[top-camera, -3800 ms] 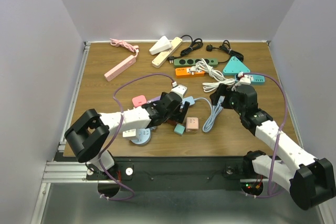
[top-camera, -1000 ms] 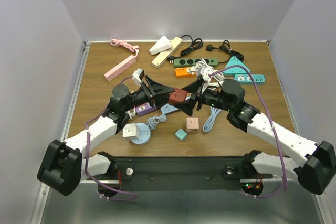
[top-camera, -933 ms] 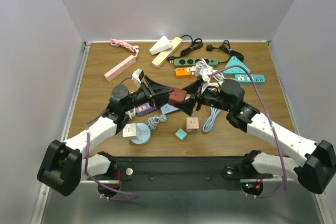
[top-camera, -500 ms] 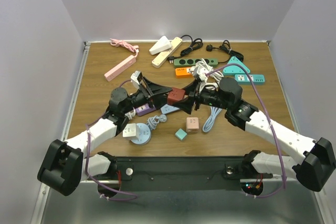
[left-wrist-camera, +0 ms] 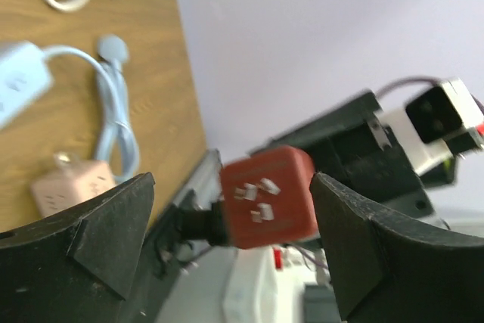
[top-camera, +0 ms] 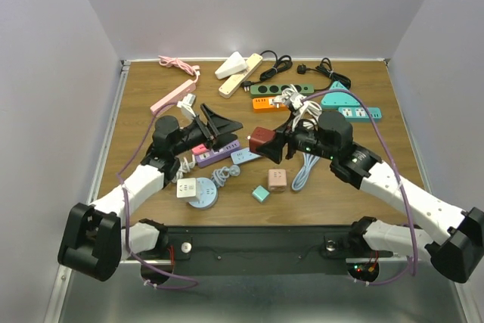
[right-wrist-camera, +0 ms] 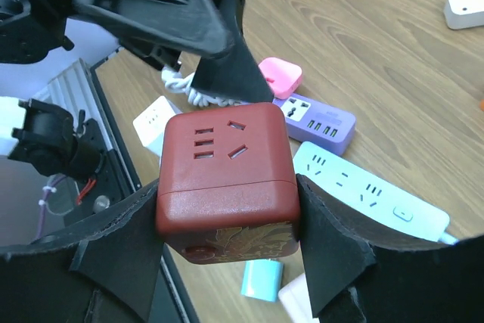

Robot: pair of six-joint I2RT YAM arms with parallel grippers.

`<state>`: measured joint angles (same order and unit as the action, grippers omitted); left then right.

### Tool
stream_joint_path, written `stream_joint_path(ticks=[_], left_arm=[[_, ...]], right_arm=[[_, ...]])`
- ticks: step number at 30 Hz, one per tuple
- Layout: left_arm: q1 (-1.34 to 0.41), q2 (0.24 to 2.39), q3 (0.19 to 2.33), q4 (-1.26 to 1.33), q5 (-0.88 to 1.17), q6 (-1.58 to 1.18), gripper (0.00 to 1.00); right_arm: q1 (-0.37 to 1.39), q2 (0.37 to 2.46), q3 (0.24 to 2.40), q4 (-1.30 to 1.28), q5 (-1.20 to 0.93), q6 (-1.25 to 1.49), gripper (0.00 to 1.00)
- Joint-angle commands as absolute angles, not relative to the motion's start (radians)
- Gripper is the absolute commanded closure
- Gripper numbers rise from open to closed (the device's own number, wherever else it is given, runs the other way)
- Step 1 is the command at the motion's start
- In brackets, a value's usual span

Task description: Insert the plug

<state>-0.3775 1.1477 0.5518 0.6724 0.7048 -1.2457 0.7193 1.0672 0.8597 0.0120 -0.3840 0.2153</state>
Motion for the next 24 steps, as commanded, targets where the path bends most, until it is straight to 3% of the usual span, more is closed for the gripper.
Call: stream_joint_path(ticks=[1, 7, 11, 24], left_arm=[[-0.328, 1.088, 0.636, 0.49, 0.652, -0.979, 0.03], [-0.364, 0.852, 0.712, -0.044, 0.02, -0.681, 0.02], [-0.371, 0.724, 0.729, -0.211, -0.177, -0.658, 0.01], [-0.475, 0.575, 0.591, -0.409, -0.323, -0.821, 0.01]], right_arm=[[0.715, 1.015, 0.972, -0.096, -0.327, 0.248, 1.0], [0.716, 1.109, 1.089, -0.274, -0.331, 0.356, 1.0], [0.716, 1.245, 1.147, -0.356, -0.365, 0.465, 1.0], [0.916, 1.56, 1.255, -0.414, -0.265, 0.755, 0.99]])
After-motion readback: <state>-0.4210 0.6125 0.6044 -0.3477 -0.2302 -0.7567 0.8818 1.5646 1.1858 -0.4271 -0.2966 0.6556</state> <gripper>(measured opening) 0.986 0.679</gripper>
